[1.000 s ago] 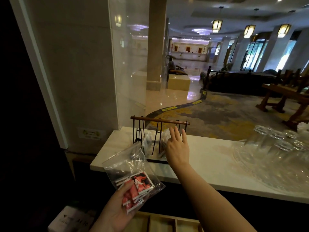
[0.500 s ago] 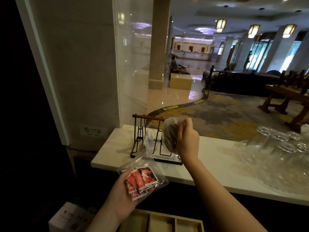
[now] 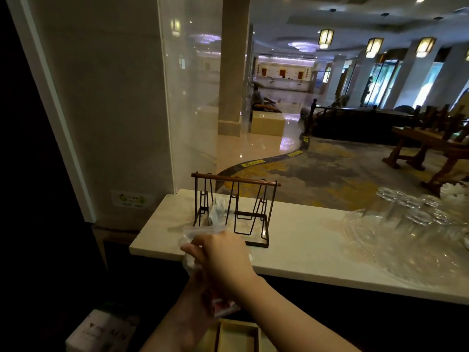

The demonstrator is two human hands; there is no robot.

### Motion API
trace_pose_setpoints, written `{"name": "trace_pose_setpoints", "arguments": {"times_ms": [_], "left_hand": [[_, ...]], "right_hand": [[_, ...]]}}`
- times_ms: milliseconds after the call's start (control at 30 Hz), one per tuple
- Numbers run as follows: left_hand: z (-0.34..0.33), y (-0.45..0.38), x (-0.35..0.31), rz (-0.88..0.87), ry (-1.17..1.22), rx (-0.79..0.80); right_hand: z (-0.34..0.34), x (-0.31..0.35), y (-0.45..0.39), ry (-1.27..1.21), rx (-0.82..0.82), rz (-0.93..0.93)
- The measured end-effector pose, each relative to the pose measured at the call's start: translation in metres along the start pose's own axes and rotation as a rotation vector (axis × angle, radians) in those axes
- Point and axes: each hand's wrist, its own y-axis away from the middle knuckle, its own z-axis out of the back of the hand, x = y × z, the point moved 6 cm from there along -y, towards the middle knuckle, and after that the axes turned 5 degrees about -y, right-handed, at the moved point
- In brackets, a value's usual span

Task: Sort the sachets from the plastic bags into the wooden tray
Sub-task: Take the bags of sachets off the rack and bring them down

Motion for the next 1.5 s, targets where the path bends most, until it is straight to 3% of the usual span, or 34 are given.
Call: {"name": "trace_pose_setpoints", "arguments": {"times_ms": [67, 200, 267, 333, 367, 533, 767, 1267, 1400, 1500], "left_hand": [[0.006, -0.004, 0.001, -0.030, 0.007, -0.087], [0.016, -0.002, -0.005, -0.001, 0.050, -0.113], [0.026, -0.001, -0.006, 0.020, 0.042, -0.149], [0.035, 0.001, -0.007, 0.045, 0.025, -0.181], [0.040, 0.001, -0.006, 0.047, 0.020, -0.187], [0.051, 0.004, -0.006, 0.082, 0.008, -0.222], [0.067, -0.002, -0.006, 0.093, -0.002, -0.238], [0.056, 0.001, -0.008, 0.144, 0.001, -0.242], [0.049, 0.003, -0.005, 0.143, -0.016, -0.186], [0.042, 0.003, -0.004, 0.119, 0.020, -0.130]], "right_hand": [[-0.007, 0.000, -0.009, -0.092, 0.092, -0.050], [-0.012, -0.010, -0.020, -0.543, 0.270, -0.172], [-0.006, -0.028, -0.030, -0.700, 0.121, -0.306], [0.000, -0.056, -0.037, -0.585, -0.108, -0.424], [-0.002, -0.065, -0.039, -0.500, -0.124, -0.456], [-0.052, -0.086, -0.046, -0.207, 0.248, -0.422], [-0.093, -0.096, -0.053, -0.182, 0.330, -0.445], [0.043, -0.065, -0.044, -0.425, -0.313, -0.257], [0.051, -0.040, -0.018, -0.372, -0.331, -0.094], [0.038, -0.010, 0.007, -0.232, -0.247, 0.109]]}}
